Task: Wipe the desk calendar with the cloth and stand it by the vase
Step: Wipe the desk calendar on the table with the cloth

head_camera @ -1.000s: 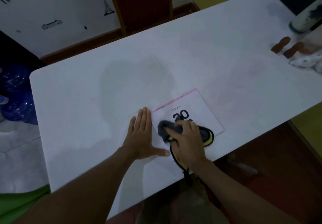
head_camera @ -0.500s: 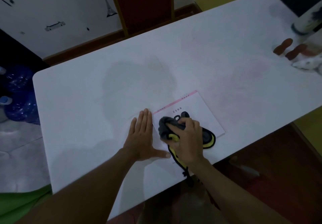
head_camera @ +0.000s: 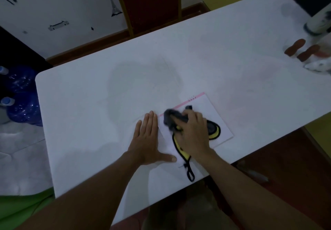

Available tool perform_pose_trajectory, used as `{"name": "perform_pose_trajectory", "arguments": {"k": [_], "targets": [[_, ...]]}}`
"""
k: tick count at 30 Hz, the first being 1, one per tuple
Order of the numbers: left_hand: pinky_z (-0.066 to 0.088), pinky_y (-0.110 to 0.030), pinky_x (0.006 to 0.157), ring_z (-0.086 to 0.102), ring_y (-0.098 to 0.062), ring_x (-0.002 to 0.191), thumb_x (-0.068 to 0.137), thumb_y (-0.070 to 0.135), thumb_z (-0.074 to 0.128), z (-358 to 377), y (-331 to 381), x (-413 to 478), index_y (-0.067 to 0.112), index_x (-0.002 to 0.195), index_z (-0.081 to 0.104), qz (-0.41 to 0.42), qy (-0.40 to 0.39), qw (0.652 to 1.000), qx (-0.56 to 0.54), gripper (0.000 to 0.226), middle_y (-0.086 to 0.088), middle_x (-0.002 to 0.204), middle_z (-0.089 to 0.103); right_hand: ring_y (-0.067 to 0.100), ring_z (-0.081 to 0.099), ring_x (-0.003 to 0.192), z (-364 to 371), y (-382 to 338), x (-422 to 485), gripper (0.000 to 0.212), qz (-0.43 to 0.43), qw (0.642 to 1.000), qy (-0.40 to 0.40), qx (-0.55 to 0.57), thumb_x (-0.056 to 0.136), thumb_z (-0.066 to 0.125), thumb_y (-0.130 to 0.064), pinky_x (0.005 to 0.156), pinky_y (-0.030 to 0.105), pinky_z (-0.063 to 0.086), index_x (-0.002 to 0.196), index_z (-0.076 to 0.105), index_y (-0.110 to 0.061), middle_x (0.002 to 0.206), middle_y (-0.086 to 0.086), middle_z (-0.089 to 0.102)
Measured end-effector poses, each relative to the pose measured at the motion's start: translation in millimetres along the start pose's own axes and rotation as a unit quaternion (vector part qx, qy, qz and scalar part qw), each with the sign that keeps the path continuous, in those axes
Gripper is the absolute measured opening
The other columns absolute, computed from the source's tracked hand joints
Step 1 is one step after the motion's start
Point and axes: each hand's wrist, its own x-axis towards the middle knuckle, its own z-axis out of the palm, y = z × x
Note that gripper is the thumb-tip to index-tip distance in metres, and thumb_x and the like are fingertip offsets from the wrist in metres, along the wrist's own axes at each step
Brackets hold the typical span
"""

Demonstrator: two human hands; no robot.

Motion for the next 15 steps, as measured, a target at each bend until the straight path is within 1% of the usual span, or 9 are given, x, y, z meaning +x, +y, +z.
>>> {"name": "perform_pose_trajectory", "arguments": {"k": [2, 4, 6, 8, 9, 10, 13, 15], "targets": [[-0.02, -0.041, 0.121, -0.04, -0.022, 0.147, 0.045, 0.11, 0.039, -1, 0, 0, 0.01, 0.152, -0.033, 0.001, 0.004, 1.0, 0.002, 0.163, -0.007, 0.159, -0.042, 0.035, 0.048, 0.106, 1, -9, 18, 0.043, 0.052, 0.999, 0.006, 0.005, 0.081, 0.068, -0.024, 0.085, 0.044, 0.04, 0.123, 0.069, -0.032, 0.119, 0.007, 0.058], [-0.019, -0.042, 0.121, -0.039, -0.023, 0.147, 0.045, 0.11, 0.038, 0, 1, 0, 0.009, 0.151, -0.034, 0.001, 0.004, 1.0, 0.005, 0.163, -0.007, 0.158, -0.043, 0.035, 0.047, 0.11, 5, -14, 7, 0.046, 0.066, 0.998, 0.009, 0.01, 0.08, 0.067, -0.022, 0.088, 0.046, 0.041, 0.124, 0.069, -0.03, 0.122, 0.008, 0.058], [-0.018, -0.044, 0.122, -0.039, -0.024, 0.147, 0.044, 0.11, 0.036, -1, 1, 0, 0.009, 0.149, -0.037, 0.003, 0.007, 1.0, 0.011, 0.163, -0.007, 0.156, -0.044, 0.032, 0.045, 0.114, 7, -10, -20, 0.054, 0.031, 0.999, 0.005, 0.007, 0.076, 0.065, -0.021, 0.091, 0.045, 0.041, 0.13, 0.065, -0.03, 0.126, 0.006, 0.055], [-0.018, -0.043, 0.121, -0.041, -0.023, 0.146, 0.043, 0.111, 0.036, -1, 1, 0, 0.011, 0.146, -0.04, 0.004, 0.005, 1.0, 0.005, 0.162, -0.007, 0.156, -0.045, 0.03, 0.044, 0.112, 7, 1, -35, 0.06, -0.007, 1.0, 0.0, 0.003, 0.075, 0.066, -0.021, 0.089, 0.043, 0.04, 0.134, 0.061, -0.032, 0.125, 0.005, 0.054], [-0.02, -0.042, 0.12, -0.042, -0.022, 0.145, 0.043, 0.111, 0.036, -1, 0, 0, 0.012, 0.144, -0.042, 0.003, 0.006, 1.0, 0.0, 0.162, -0.006, 0.155, -0.046, 0.03, 0.044, 0.11, 6, 4, -31, 0.061, -0.009, 1.0, 0.0, -0.005, 0.074, 0.067, -0.021, 0.087, 0.043, 0.04, 0.134, 0.061, -0.032, 0.124, 0.006, 0.054], [-0.021, -0.041, 0.12, -0.043, -0.021, 0.144, 0.044, 0.111, 0.038, -1, 0, -1, 0.013, 0.143, -0.043, 0.003, 0.006, 1.0, -0.004, 0.161, -0.005, 0.155, -0.047, 0.031, 0.045, 0.108, 4, 5, -21, 0.059, 0.007, 1.0, 0.003, -0.018, 0.075, 0.068, -0.02, 0.085, 0.043, 0.04, 0.132, 0.062, -0.031, 0.123, 0.007, 0.055], [-0.021, -0.04, 0.12, -0.043, -0.02, 0.144, 0.045, 0.109, 0.041, -1, 0, -1, 0.014, 0.144, -0.043, 0.005, 0.013, 1.0, -0.007, 0.161, -0.005, 0.158, -0.043, 0.036, 0.047, 0.104, 0, -2, 23, 0.046, 0.094, 0.995, 0.009, -0.035, 0.081, 0.065, -0.024, 0.082, 0.044, 0.037, 0.128, 0.066, -0.026, 0.122, 0.012, 0.054], [-0.021, -0.04, 0.12, -0.042, -0.02, 0.145, 0.044, 0.109, 0.04, -2, 1, -1, 0.014, 0.144, -0.042, 0.005, 0.01, 1.0, -0.007, 0.16, -0.006, 0.159, -0.042, 0.036, 0.046, 0.105, 0, -7, 27, 0.045, 0.101, 0.994, 0.011, -0.031, 0.083, 0.064, -0.027, 0.083, 0.045, 0.037, 0.128, 0.066, -0.024, 0.124, 0.012, 0.054]]}}
